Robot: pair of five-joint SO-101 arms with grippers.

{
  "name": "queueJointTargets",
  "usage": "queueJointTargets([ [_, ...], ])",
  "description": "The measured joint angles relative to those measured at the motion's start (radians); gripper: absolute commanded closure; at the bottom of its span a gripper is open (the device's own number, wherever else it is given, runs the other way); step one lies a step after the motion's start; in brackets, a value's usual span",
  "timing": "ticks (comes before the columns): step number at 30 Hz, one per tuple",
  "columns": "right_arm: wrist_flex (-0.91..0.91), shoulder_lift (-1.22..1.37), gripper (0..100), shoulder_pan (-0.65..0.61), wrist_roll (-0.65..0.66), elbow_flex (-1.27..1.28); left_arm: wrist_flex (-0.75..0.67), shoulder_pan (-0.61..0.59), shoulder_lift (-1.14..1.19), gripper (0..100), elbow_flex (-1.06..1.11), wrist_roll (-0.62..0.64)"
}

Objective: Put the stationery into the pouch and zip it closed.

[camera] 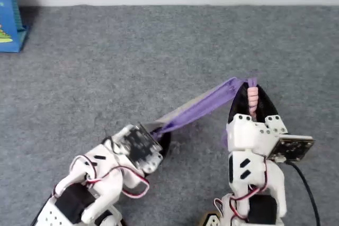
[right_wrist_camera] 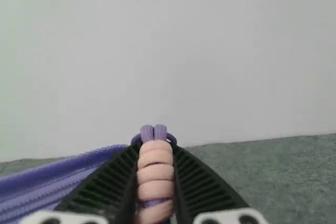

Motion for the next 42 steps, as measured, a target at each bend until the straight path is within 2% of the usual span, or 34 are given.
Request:
queueJointTargets([
  [2, 0.092, 0.0, 72.6, -0.031, -0.015, -0.054, -0.008, -0.064, 0.002, 77, 0.0, 0.044],
  [4, 0.176, 0.0, 69.7, -0.06, -0.018, -0.098, -0.009, -0.11, 0.009, 76, 0.0, 0.084],
  [13, 0.402, -0.002, 80.3, -0.101, -0.025, -0.215, -0.046, -0.221, 0.011, 76, 0.002, 0.143],
  [25, 0.526, -0.002, 80.8, -0.101, -0.025, -0.278, -0.041, -0.339, 0.011, 76, -0.025, 0.143],
  [31, 0.612, 0.002, 80.8, -0.107, -0.023, -0.384, 0.04, -0.397, 0.008, 76, -0.138, 0.143],
  [42, 0.671, 0.0, 80.8, -0.106, -0.023, -0.575, 0.184, -0.405, -0.006, 76, -0.365, 0.143],
])
